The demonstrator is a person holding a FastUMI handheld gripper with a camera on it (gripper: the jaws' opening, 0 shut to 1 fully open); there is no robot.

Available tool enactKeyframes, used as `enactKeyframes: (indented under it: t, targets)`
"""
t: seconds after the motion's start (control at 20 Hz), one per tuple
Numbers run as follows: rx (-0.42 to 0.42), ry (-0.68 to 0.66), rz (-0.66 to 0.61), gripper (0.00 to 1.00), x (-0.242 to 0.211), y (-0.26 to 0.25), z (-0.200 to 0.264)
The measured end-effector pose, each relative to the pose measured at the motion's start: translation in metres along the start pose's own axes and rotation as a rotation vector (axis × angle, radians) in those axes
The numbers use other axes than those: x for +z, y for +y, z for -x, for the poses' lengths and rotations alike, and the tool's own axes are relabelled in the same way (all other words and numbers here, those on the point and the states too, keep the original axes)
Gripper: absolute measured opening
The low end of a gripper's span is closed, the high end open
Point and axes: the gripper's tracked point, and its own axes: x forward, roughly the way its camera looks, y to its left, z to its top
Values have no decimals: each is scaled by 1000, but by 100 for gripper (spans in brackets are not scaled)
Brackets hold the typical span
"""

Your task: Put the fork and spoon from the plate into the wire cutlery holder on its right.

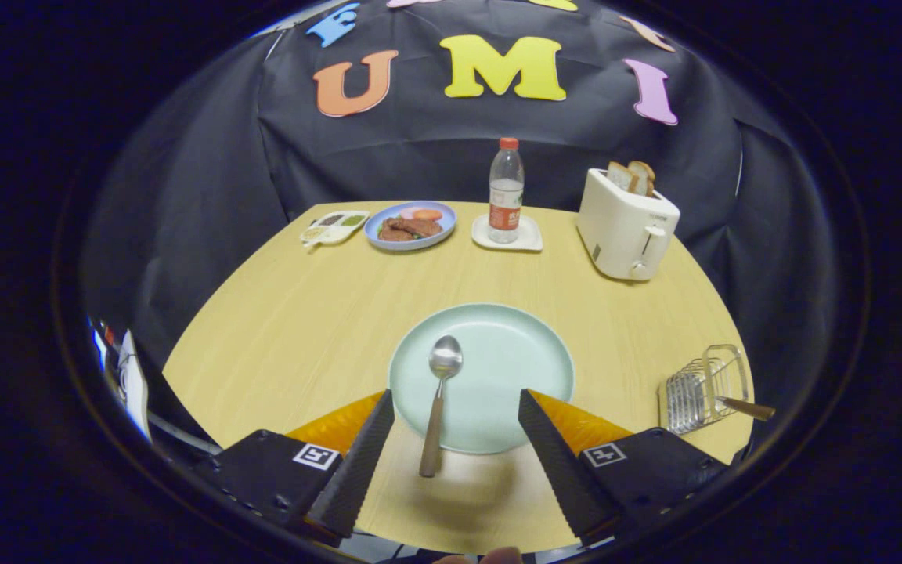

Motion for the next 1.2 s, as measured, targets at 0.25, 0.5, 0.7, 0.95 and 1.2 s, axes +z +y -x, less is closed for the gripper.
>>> enactKeyframes:
  t: [0.25, 0.5, 0.7, 0.95, 1.2]
  targets:
    - [-21, 54, 5, 97, -18, 2, -40]
    - [-18, 104, -16, 84, -27, 6, -65]
    - [-7, 148, -42, 42, -37, 11, -73]
    - [-14, 174, -38, 10, -40, 12, -72]
    - [-6, 206, -18, 1, -36, 8, -69]
